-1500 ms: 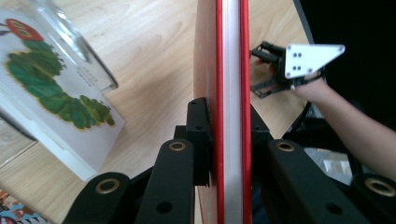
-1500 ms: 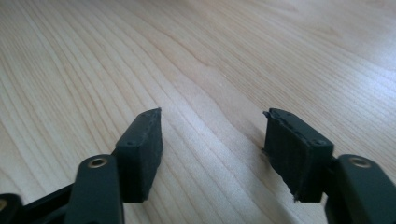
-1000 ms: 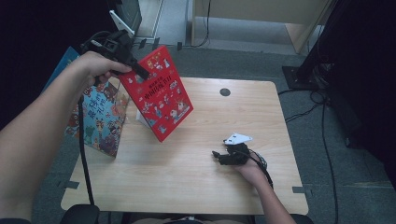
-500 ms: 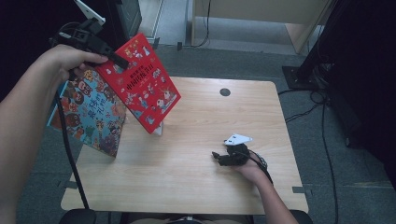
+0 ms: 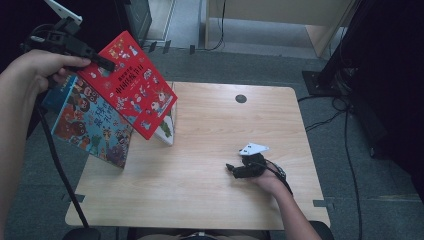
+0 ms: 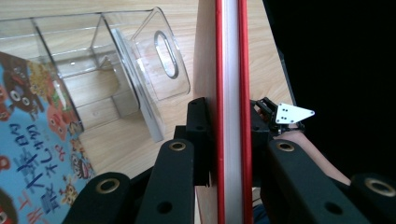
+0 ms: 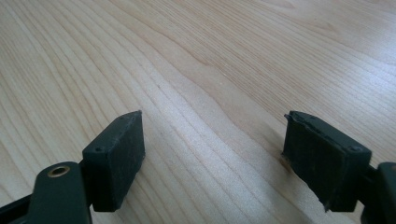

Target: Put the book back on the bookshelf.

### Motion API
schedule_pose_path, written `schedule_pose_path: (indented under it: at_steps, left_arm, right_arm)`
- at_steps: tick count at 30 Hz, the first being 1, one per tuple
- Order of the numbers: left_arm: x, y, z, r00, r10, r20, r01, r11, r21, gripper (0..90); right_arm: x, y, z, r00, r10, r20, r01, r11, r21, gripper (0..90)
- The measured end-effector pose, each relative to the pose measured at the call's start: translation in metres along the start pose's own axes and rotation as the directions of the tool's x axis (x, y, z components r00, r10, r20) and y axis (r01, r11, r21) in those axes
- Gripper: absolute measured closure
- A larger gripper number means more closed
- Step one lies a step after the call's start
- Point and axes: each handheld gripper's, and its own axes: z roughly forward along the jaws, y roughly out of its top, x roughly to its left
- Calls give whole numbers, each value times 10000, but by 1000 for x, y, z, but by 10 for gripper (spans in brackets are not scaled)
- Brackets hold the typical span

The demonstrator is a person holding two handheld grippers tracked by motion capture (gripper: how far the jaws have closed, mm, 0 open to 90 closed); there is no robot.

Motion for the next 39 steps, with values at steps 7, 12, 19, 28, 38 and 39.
schedule_pose_path:
  at_steps: [7,12,19,28,38,39]
  left_arm:
    - [16,-7,-15,9987,-459,-208,451,9982,-391,792]
    - [27,-13,-30,9960,-837,-299,813,9940,-736,792]
    - [38,-20,-43,9919,-1126,-592,1053,9878,-1151,792]
    - [47,-20,-41,9826,-1482,-1122,1353,9841,-1147,791]
    - [53,-16,-32,9692,-1848,-1628,1655,9782,-1255,791]
    - [53,-15,-30,9694,-1843,-1621,1660,9788,-1200,791]
  right_arm:
    - [-1,1,1,10000,-83,-37,83,10000,4,195]
    - [-1,1,1,9999,-88,-61,88,10000,9,194]
    - [-1,1,1,9999,-89,-65,89,10000,9,194]
    - [-1,1,2,9999,-122,-75,122,9999,8,194]
    - [-1,1,2,9999,-108,-74,108,9999,-3,194]
    - [-1,1,2,9999,-113,-75,113,9999,-1,194]
